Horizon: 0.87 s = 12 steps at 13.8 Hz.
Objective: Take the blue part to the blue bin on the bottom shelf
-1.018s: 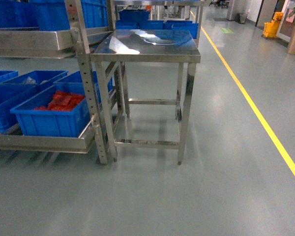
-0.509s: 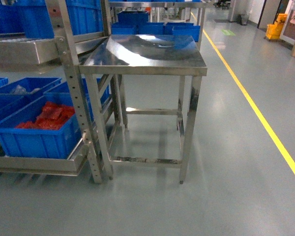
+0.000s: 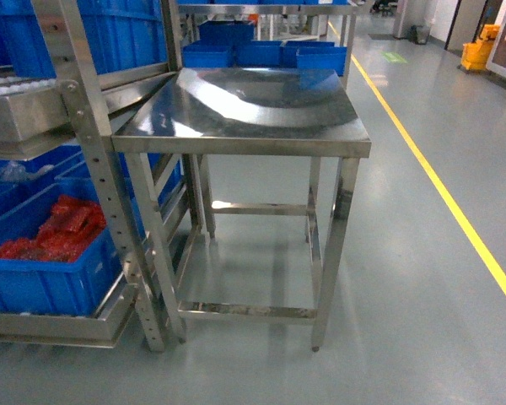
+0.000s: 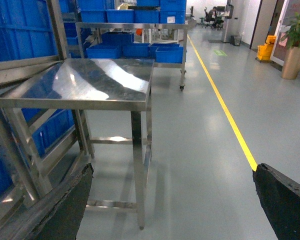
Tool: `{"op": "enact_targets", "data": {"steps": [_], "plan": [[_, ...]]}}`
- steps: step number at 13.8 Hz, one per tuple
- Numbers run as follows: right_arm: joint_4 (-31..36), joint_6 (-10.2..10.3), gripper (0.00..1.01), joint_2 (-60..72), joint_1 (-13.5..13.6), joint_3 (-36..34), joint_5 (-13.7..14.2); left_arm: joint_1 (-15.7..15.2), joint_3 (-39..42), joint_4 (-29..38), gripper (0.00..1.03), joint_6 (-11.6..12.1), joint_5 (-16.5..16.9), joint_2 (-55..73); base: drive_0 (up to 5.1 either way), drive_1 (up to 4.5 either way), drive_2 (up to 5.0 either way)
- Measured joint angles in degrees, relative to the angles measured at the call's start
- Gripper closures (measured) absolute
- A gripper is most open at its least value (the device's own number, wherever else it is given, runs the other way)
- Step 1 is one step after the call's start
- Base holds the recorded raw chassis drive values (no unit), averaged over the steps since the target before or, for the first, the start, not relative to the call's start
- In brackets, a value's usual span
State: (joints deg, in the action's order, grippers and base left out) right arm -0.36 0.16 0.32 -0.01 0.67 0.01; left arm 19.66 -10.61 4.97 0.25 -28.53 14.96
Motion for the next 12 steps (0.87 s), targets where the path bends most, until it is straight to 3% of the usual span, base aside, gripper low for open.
{"op": "enact_targets", "data": {"steps": [12], "plan": [[0.09, 0.00, 0.03, 0.00, 0.00, 0.00, 0.00, 0.00, 0.00, 0.28, 0.59, -0.02, -0.02, -0.13, 0.0, 4.13, -4.1]]}}
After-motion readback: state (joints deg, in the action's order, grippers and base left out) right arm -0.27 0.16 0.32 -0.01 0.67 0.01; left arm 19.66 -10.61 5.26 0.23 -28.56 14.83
